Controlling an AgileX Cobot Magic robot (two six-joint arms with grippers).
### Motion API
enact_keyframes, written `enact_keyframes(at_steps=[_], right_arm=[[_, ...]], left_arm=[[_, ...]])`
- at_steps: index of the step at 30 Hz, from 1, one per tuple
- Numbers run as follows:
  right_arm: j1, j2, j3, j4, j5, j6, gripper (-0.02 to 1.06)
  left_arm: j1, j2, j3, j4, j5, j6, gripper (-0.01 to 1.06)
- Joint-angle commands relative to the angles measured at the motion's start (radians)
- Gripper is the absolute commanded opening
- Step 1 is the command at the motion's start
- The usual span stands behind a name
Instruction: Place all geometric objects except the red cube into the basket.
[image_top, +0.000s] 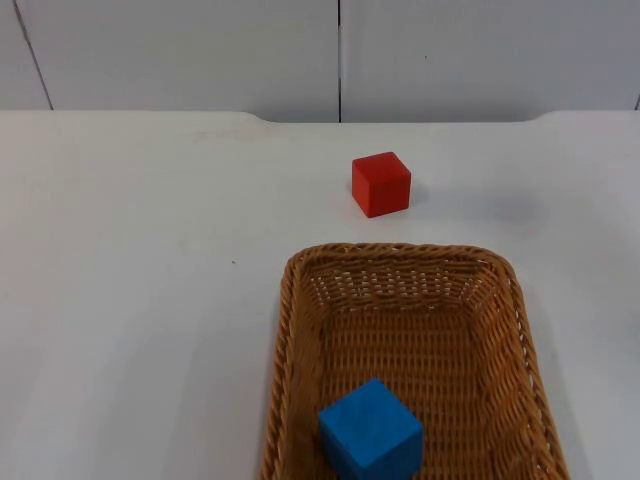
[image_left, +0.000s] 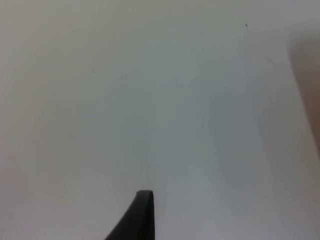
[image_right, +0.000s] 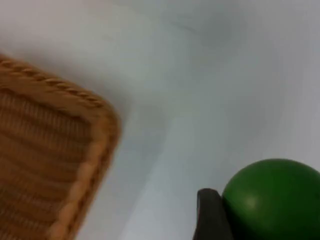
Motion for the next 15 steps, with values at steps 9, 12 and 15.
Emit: enact_keyframes(at_steps=[9,12,15], right_arm=[[0.274,0.078,-0.002,0.046,-0.083,0.000,0.00],[0.345,0.142,-0.002,0.046,-0.127,0.000,0.00],[0.376,0.185,-0.002,0.046,-0.154,0.000,0.00]], left_arm=[[0.004,-0.008,0.003,-0.009,-0.002,0.001,1.05],[0.004,-0.008,0.003,-0.009,-0.004,0.001,1.05],[0.004,-0.008,0.003,-0.009,-0.004,0.001,1.05]])
